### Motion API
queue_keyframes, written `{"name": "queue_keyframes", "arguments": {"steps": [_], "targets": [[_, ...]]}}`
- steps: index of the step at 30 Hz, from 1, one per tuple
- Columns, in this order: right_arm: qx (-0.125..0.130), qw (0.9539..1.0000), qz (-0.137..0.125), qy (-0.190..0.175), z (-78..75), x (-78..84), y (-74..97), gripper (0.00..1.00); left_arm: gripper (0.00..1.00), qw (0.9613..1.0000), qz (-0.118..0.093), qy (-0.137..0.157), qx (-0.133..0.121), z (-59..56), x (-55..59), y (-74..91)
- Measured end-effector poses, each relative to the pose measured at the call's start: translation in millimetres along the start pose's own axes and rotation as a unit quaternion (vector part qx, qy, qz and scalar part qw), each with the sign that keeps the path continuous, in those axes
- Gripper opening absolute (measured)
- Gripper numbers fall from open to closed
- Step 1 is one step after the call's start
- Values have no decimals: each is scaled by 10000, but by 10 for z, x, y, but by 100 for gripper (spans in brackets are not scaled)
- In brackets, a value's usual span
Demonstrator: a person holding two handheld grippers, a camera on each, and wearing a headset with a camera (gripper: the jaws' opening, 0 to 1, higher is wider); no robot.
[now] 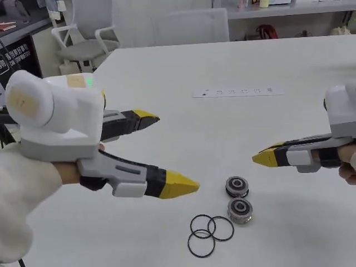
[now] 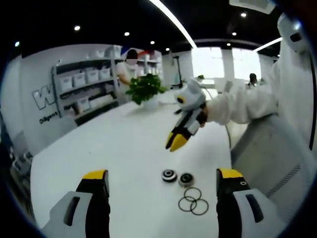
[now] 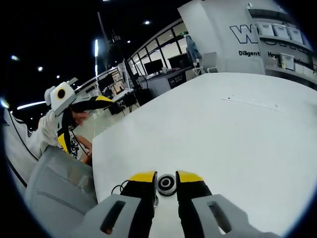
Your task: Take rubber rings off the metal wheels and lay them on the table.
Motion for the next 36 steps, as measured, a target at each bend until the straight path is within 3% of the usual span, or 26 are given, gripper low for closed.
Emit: {"name": "queue_keyframes", "arguments": {"steps": [17,26,33,36], "targets": [[-13,9999,120,58,-25,47,-45,13,90,9992,-221,-264,187,141,-338,-279],[-10,9987,459,213,-8,130,-165,13,83,9986,-431,-252,200,243,-510,-514],[-12,9979,612,219,-37,180,-210,12,78,9974,-649,-314,52,214,-543,-715],[-9,9975,677,208,-49,205,-233,12,73,9969,-669,-399,71,167,-493,-821]]}}
Point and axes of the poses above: the centre of the closed fingertips' face, and the gripper's own axes: y roughly backward along the fingers, z roughly to its left, x roughly out of its underside, the point moved 10 cm from there along y, roughly backward along the fingers, and after that the axes turned 12 degrees about z, right-handed, at the moved point
